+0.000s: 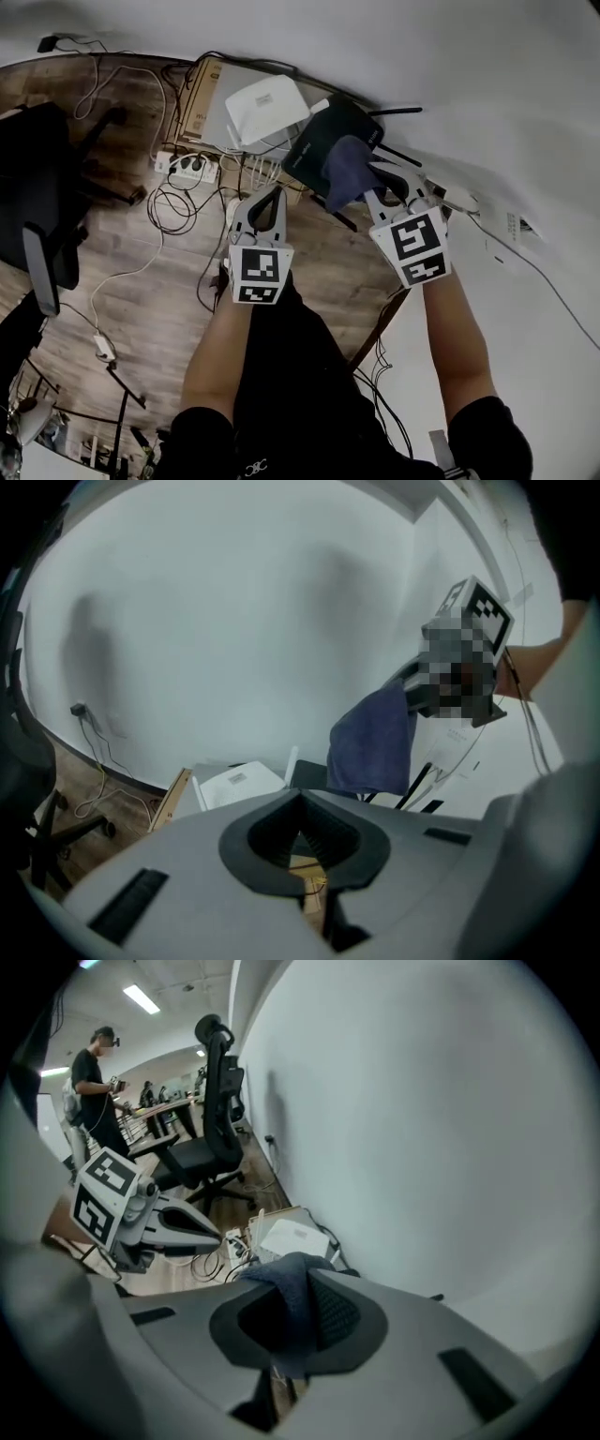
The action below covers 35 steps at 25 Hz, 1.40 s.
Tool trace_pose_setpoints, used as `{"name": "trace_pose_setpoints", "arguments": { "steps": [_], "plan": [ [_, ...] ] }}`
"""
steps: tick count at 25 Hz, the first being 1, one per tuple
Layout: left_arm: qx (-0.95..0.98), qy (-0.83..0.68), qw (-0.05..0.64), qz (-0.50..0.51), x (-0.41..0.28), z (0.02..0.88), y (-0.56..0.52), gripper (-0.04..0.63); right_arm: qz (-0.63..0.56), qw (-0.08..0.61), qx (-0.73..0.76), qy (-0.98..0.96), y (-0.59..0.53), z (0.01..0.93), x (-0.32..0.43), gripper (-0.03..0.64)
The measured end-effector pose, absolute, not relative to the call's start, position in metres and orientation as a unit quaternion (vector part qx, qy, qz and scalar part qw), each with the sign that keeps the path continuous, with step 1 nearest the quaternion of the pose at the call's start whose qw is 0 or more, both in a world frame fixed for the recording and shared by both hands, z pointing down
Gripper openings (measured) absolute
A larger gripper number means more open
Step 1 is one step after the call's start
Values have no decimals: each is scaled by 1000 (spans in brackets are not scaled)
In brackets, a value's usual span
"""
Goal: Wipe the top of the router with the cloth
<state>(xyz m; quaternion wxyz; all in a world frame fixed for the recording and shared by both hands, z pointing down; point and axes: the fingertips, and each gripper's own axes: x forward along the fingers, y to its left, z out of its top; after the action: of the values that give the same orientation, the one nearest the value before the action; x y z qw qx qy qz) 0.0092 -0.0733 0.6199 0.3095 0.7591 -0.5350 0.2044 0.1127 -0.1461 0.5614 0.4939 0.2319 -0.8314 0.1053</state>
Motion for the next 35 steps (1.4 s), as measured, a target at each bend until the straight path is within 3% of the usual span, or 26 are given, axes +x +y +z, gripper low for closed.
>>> {"name": "trace_pose_setpoints", "arguments": {
  "steps": [17, 35],
  "plan": [
    [738, -529, 346, 237, -10, 688, -45, -6, 43, 612, -72, -786, -92, 708, 64, 17],
    [732, -523, 369, 234, -48, 717, -31, -6, 25, 622, -59, -781, -114, 784, 36, 17]
  ]
}}
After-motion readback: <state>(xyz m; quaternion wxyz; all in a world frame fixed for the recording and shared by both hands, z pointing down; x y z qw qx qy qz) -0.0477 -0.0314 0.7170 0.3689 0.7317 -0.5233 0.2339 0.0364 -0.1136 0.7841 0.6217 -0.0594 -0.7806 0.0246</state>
